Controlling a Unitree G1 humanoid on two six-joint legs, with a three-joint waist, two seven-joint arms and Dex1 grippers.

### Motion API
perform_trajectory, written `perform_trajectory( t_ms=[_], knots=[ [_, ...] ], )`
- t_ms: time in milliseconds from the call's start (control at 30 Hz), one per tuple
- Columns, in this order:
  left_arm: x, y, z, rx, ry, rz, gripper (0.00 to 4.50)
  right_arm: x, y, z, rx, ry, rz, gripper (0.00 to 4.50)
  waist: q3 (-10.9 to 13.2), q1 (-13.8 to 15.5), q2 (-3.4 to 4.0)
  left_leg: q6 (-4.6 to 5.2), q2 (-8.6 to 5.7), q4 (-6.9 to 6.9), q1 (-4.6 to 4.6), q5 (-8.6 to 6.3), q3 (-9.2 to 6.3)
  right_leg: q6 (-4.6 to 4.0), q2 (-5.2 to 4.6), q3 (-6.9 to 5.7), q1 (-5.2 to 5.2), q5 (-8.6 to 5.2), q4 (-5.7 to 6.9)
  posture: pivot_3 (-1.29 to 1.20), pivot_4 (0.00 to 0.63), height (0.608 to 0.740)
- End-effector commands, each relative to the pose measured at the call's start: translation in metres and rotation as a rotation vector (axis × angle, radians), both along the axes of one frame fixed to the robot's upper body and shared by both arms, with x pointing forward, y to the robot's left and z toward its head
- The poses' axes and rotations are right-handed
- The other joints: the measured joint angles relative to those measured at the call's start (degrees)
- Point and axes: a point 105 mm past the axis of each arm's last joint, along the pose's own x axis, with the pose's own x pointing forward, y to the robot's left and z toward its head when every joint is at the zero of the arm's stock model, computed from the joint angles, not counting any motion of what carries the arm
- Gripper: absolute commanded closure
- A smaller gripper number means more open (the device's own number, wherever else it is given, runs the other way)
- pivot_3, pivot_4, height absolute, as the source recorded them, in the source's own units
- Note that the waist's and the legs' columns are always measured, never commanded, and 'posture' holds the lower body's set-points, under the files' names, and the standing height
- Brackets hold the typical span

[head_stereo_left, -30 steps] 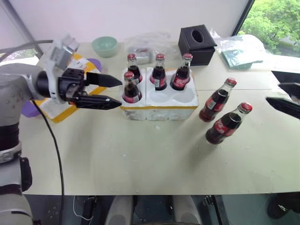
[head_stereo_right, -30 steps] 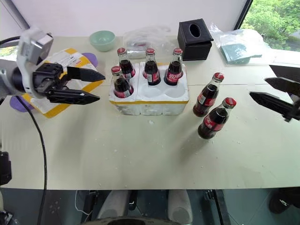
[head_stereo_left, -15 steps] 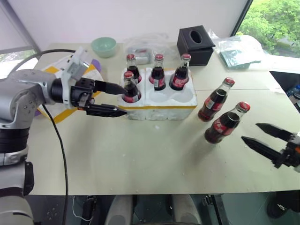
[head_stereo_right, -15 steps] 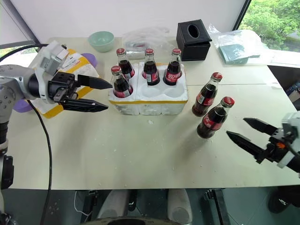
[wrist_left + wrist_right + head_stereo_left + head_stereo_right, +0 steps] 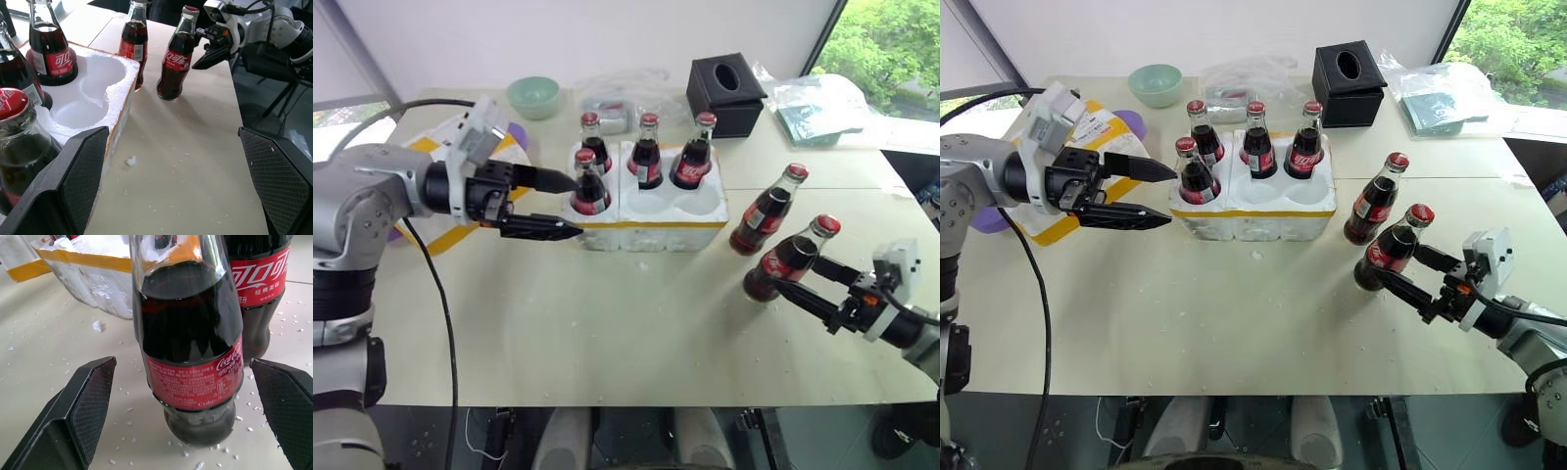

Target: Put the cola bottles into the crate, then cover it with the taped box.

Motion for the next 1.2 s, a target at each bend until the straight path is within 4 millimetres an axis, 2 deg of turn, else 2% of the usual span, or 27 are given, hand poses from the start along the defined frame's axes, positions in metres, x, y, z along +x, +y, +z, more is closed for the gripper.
perform_trajectory(
  t_ms=[33,233,333,400,433,667,800,933,1100,1200],
  knots=[
    [-0.005,0.002,0.015,-0.007,-0.062,0.002,0.08,0.005,0.006,0.007,0.015,-0.045,0.022,0.0,0.0,0.0,0.0,0.0,0.0,0.0,0.0,0.0,0.0,0.0,0.0,0.0,0.0,0.0,0.0,0.0,0.15,0.737],
    [-0.004,0.0,0.014,-0.006,-0.065,0.004,0.08,0.017,0.012,0.003,0.028,-0.046,0.03,0.0,0.0,-0.1,0.0,0.0,0.01,-0.01,0.01,0.0,0.0,0.0,0.01,0.0,0.0,0.0,0.0,0.0,0.15,0.737],
    [-0.003,-0.001,0.016,-0.007,-0.068,0.005,0.0,0.02,0.013,0.006,0.048,-0.059,0.028,0.76,0.0,0.0,0.0,0.0,0.01,-0.02,0.01,0.0,-0.01,0.02,0.02,0.0,0.0,0.01,0.0,0.0,0.15,0.737],
    [-0.003,0.0,0.016,-0.006,-0.07,0.007,0.0,0.02,0.013,0.01,0.068,-0.07,0.036,1.67,0.0,0.0,0.0,0.0,0.01,-0.01,0.01,0.0,0.0,0.14,0.01,0.0,0.0,0.08,0.0,0.0,0.15,0.737],
    [-0.003,0.0,0.016,-0.006,-0.07,0.008,0.0,0.019,0.014,0.013,0.075,-0.076,0.04,1.85,0.0,0.0,0.0,0.0,0.01,-0.02,0.0,0.0,-0.02,0.15,0.02,-0.01,0.0,0.08,0.0,0.0,0.15,0.737],
    [-0.002,0.002,0.016,-0.014,-0.067,0.018,0.0,0.011,0.013,0.036,0.084,-0.112,0.081,1.85,0.0,-0.1,0.02,0.0,0.01,-0.03,0.0,0.0,-0.01,0.15,0.02,-0.01,-0.01,0.08,0.01,0.0,0.15,0.737],
    [-0.001,0.002,0.013,-0.018,-0.066,0.024,0.0,0.009,0.022,0.076,0.128,-0.201,0.17,1.85,0.0,-0.3,0.07,0.0,0.0,-0.02,0.0,0.0,0.0,0.15,0.02,0.01,-0.02,0.09,0.0,0.0,0.15,0.737],
    [-0.002,0.003,0.013,-0.025,-0.071,0.031,0.0,0.013,0.053,0.119,0.171,-0.297,0.312,1.85,0.1,-0.6,0.11,0.0,0.03,-0.05,0.02,0.0,0.01,0.15,0.03,0.01,-0.06,0.09,0.02,0.0,0.15,0.737],
    [-0.001,0.006,0.011,-0.026,-0.075,0.05,0.0,0.028,0.084,0.141,0.162,-0.349,0.423,1.85,0.1,-0.3,0.1,0.0,0.04,-0.06,-0.02,0.0,-0.02,0.15,0.05,-0.01,-0.07,0.09,0.01,0.0,0.15,0.737],
    [0.0,0.008,0.012,-0.025,-0.093,0.077,0.0,0.055,0.111,0.151,0.137,-0.392,0.45,1.85,0.1,-0.2,0.07,0.0,0.03,-0.04,-0.08,0.0,-0.03,0.15,0.05,-0.01,-0.1,0.1,-0.02,0.0,0.15,0.737]
  ],
)
